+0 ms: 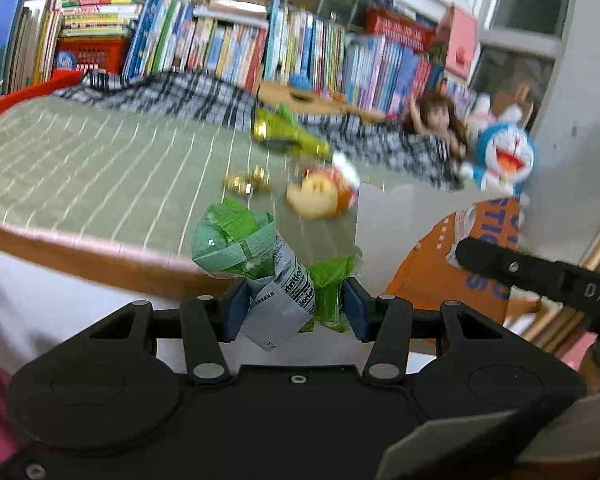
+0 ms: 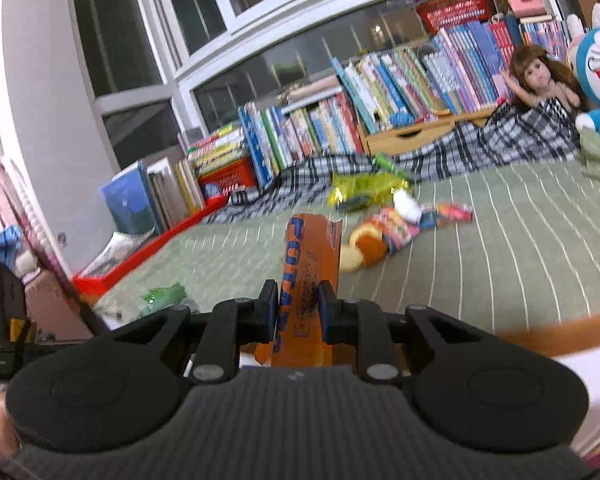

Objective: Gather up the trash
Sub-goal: 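Carry the green wrappers and orange box down into the trash bin, then open both grippers over the bin and lift back to the bed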

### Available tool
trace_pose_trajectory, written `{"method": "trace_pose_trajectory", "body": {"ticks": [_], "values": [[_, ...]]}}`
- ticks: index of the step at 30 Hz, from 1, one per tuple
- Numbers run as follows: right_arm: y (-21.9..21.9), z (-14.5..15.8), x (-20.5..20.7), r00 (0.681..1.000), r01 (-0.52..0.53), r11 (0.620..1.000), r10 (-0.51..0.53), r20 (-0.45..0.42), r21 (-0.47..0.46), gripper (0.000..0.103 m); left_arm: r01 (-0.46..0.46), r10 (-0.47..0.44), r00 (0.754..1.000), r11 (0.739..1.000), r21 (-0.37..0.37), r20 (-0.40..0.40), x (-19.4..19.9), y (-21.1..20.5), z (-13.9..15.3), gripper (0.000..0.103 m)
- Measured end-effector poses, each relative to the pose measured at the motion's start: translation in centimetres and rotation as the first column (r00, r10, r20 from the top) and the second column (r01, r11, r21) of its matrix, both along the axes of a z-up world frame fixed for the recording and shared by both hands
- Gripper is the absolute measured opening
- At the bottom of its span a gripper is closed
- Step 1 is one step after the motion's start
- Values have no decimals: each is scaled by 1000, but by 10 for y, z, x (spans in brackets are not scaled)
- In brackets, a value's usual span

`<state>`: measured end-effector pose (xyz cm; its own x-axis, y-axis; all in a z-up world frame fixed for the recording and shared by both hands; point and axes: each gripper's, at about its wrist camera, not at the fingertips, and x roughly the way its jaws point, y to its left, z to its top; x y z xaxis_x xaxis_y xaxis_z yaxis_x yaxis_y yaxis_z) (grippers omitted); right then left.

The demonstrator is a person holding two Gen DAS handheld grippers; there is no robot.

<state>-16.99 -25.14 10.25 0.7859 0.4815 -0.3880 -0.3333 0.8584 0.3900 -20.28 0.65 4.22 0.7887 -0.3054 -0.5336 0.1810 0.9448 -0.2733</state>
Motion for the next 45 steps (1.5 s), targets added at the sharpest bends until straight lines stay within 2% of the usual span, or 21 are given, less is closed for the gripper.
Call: {"method": "trace_pose_trajectory", "body": {"ticks": [6, 9, 15, 19, 26, 34, 37, 39, 43, 44, 45], "values": [[9, -34, -14, 995, -27, 999, 23, -95, -39, 25, 10, -3, 993, 998, 67, -115, -7, -7, -38, 48], [13, -57, -11, 986, -32, 997, 21, -163, -65, 25, 16, 6, 985, 992, 129, -171, -4, -13, -61, 48], [19, -110, 5, 952, -41, 993, 4, -308, -113, 25, 20, 40, 954, 980, 198, -297, 15, -19, -114, 48], [24, -135, 15, 930, -54, 989, 0, -368, -138, 25, 31, 55, 929, 974, 225, -367, 25, -21, -144, 48], [32, -168, 26, 895, -77, 982, -8, -446, -171, 25, 53, 69, 900, 963, 266, -430, 38, -21, -179, 49], [36, -187, 33, 872, -81, 979, -23, -488, -190, 26, 75, 79, 872, 954, 292, -483, 58, -27, -204, 49], [37, -189, 38, 867, -88, 978, -18, -497, -189, 32, 77, 86, 866, 950, 302, -492, 59, -31, -209, 54], [38, -189, 41, 866, -86, 977, -23, -500, -194, 44, 81, 86, 866, 947, 309, -492, 60, -32, -210, 61], [45, -189, 44, 868, -90, 975, -24, -496, -204, 54, 79, 88, 873, 945, 316, -480, 60, -32, -205, 73], [46, -191, 44, 869, -90, 975, -23, -493, -204, 60, 76, 90, 875, 945, 319, -476, 60, -31, -203, 75], [44, -189, 43, 872, -89, 975, -22, -490, -203, 61, 73, 92, 877, 944, 320, -471, 60, -31, -202, 77]]}}
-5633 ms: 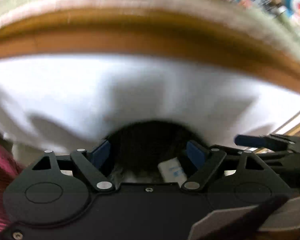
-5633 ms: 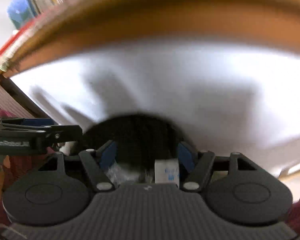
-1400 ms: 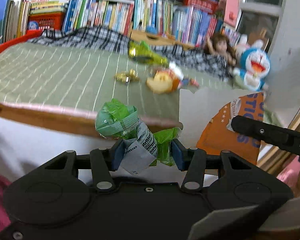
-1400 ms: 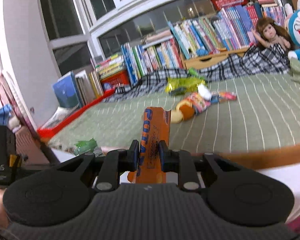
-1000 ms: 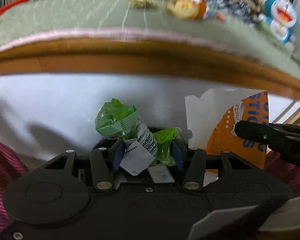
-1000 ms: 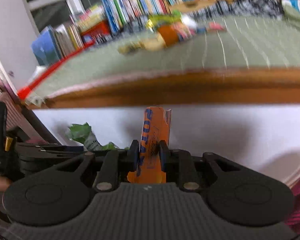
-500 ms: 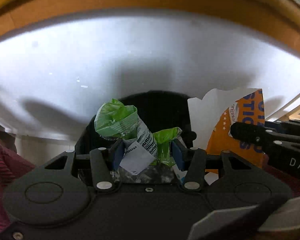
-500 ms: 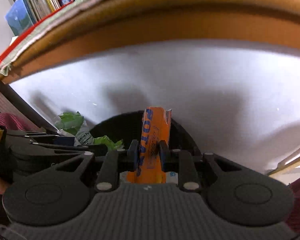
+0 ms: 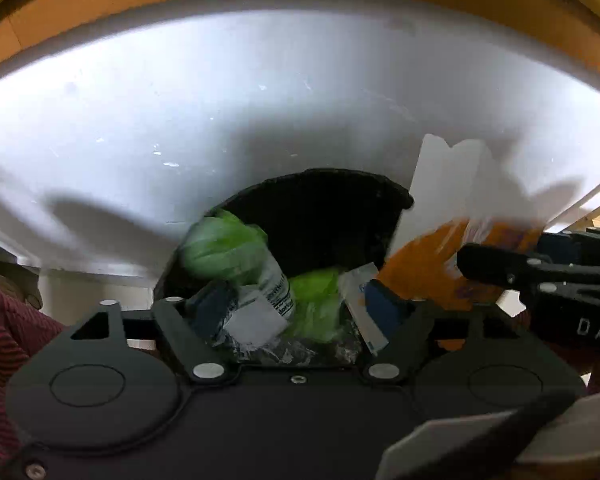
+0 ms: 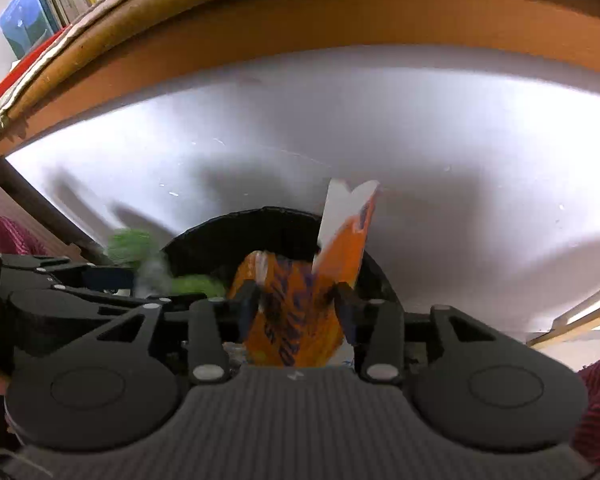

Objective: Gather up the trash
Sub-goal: 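Open both grippers over the bin and lift back to the bed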

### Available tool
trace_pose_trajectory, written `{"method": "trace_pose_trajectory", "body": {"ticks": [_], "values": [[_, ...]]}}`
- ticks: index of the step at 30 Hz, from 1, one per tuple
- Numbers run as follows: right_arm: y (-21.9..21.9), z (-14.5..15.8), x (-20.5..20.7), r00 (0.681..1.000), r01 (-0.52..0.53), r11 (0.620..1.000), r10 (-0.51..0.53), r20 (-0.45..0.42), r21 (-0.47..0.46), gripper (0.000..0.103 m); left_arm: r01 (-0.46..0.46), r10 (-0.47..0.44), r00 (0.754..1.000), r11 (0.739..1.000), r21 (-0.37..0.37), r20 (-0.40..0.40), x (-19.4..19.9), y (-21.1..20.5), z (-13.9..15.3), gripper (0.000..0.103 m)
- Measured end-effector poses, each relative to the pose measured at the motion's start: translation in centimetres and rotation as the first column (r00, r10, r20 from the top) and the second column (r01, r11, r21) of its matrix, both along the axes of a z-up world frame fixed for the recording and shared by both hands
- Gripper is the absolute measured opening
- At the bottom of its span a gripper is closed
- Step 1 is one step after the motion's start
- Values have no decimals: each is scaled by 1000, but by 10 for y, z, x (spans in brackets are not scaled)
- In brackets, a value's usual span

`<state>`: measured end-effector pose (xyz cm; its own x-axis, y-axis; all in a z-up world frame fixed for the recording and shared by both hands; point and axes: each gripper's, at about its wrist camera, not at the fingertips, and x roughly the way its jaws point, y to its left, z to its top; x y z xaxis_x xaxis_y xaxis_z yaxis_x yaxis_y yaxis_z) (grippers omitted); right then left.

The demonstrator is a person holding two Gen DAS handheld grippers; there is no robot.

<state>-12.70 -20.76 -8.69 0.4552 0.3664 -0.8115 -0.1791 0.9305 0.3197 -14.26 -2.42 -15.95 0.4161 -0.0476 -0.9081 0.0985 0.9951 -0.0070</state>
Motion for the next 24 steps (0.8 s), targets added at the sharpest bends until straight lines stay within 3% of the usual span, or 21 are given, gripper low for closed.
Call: {"method": "trace_pose_trajectory", "body": {"ticks": [8, 13, 19, 24], "values": [[1, 17, -5, 998, -14, 1000, 15, 59, -18, 69, 0, 0, 999, 1000, -11, 53, -4, 3, 25, 81], [2, 50, -17, 984, -44, 999, 47, 170, -25, 73, 17, -12, 989, 999, -33, 149, -12, 9, 61, 82], [-5, 102, -27, 940, -55, 998, 57, 336, -17, 79, 48, -32, 948, 998, -45, 317, -28, 12, 124, 87], [-9, 136, -24, 893, -36, 999, 44, 449, -26, 82, 76, -41, 910, 995, -69, 412, -35, 11, 167, 90]]}}
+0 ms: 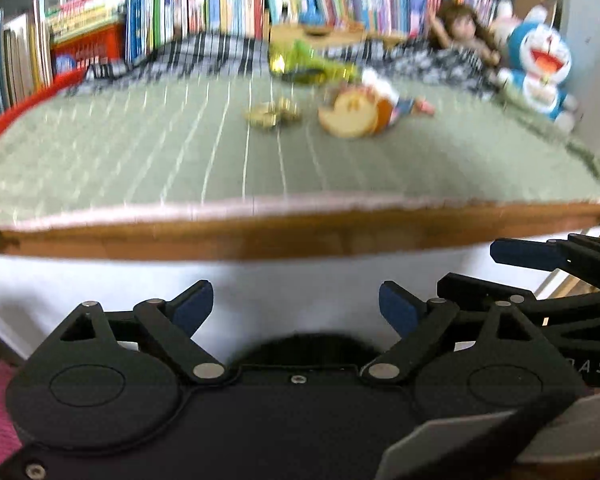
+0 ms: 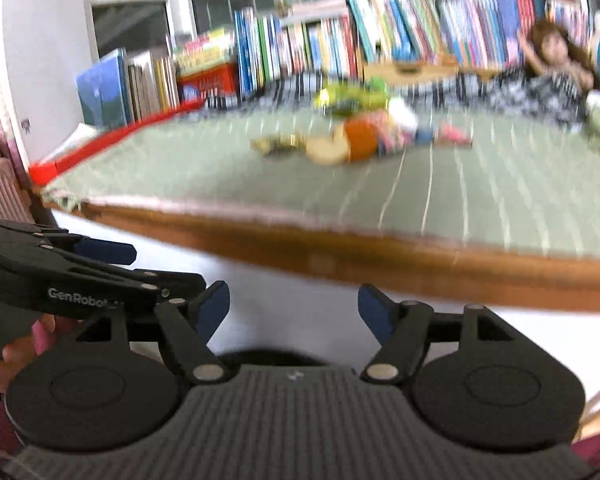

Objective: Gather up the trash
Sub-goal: 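Open both grippers over the bin and lift back to the bed, then grasp the gold foil wrapper with the left gripper while the right grasps the colourful snack packet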

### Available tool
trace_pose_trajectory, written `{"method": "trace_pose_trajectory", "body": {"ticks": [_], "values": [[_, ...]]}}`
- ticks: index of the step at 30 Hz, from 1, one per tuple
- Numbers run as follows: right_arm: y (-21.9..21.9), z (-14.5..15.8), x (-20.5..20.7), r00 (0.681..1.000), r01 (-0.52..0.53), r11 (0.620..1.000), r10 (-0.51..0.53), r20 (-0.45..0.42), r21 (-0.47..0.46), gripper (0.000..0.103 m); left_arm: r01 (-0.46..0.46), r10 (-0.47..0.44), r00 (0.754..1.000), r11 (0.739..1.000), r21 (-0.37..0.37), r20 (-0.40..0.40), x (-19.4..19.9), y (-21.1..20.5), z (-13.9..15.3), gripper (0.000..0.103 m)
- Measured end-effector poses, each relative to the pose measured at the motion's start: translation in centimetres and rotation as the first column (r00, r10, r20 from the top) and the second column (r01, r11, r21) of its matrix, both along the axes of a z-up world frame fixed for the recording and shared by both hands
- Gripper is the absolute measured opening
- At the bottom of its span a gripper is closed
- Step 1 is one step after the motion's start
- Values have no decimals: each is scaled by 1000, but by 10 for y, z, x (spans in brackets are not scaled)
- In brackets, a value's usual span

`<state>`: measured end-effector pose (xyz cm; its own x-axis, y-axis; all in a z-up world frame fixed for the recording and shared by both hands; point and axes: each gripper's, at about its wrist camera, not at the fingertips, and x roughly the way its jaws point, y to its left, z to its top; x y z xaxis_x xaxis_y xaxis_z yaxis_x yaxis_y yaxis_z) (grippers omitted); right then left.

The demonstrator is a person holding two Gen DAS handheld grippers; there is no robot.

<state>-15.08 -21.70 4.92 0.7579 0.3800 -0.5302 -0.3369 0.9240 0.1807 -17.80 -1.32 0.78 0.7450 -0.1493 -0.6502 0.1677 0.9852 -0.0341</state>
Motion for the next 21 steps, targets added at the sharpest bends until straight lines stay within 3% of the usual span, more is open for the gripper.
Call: {"method": "trace_pose_trajectory", "body": {"ticks": [8, 21], "values": [[-5, 25, 16, 992, 71, 997, -68, 103, -29, 84, 0, -1, 993, 1000, 9, 122, 11, 1, 46, 93], [-7, 28, 49, 977, 175, 983, -166, 135, -53, 85, -42, 40, 985, 999, 7, 169, 58, 4, 49, 93]]}}
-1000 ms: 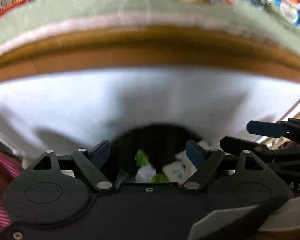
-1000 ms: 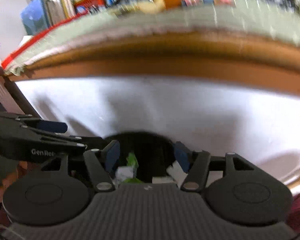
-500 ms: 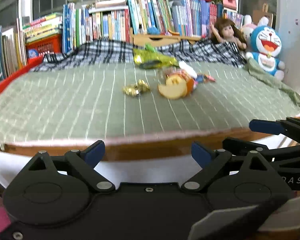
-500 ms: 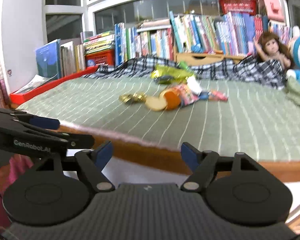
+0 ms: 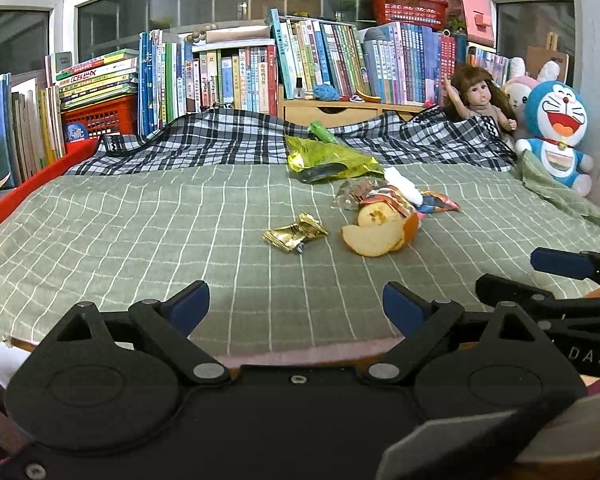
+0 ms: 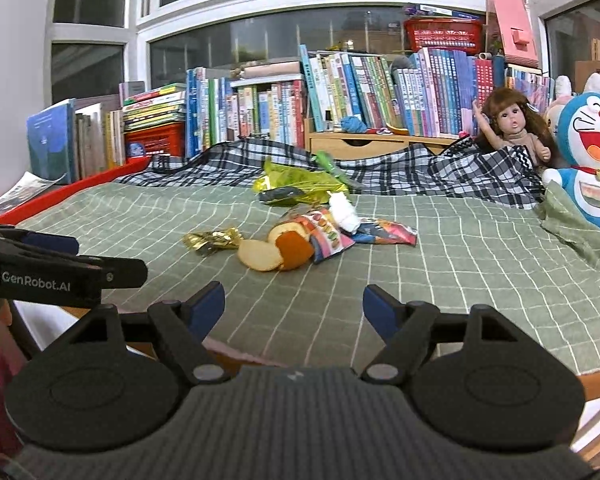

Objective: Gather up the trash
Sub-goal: 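Grasp the gold foil wrapper with the left gripper while the right grasps the colourful snack packet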

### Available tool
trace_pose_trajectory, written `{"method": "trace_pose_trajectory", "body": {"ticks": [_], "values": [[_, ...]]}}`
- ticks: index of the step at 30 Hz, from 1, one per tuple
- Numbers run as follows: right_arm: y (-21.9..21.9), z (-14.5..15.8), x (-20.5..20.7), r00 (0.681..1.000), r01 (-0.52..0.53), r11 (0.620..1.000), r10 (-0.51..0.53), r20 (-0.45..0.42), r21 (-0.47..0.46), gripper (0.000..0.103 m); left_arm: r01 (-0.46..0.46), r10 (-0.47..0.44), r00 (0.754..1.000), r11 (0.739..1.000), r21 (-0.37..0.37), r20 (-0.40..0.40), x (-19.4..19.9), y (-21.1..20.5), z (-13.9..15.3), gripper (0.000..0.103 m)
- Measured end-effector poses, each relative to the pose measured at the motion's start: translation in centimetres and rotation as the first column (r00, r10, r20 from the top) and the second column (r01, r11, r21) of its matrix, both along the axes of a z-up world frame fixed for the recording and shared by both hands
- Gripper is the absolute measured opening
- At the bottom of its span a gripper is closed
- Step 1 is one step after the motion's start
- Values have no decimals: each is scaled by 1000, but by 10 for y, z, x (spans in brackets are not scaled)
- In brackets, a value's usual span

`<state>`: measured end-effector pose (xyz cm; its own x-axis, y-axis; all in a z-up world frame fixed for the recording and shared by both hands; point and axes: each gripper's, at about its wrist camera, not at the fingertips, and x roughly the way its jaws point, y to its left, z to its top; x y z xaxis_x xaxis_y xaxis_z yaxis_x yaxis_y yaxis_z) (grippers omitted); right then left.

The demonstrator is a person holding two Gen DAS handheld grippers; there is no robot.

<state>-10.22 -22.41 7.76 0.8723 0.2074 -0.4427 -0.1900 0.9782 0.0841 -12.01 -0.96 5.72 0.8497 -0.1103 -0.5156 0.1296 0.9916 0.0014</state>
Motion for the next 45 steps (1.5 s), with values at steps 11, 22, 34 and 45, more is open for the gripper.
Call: {"method": "trace_pose_trajectory", "body": {"ticks": [11, 22, 34, 45], "values": [[-3, -8, 45, 999, 50, 999, -50, -17, -5, 79, -40, 41, 999, 999, -5, 28, 45, 11, -16, 93], [6, -15, 101, 997, 42, 998, -40, -63, 37, 75, -74, 71, 997, 988, -135, -29, 100, 24, -25, 68], [-7, -15, 142, 993, 116, 986, -111, -49, 119, 82, -84, 72, 994, 984, -157, -81, 143, 11, -49, 68], [-5, -32, 169, 989, 56, 996, -46, -140, 69, 83, -69, 61, 996, 988, -139, -60, 153, 3, -56, 68]]}}
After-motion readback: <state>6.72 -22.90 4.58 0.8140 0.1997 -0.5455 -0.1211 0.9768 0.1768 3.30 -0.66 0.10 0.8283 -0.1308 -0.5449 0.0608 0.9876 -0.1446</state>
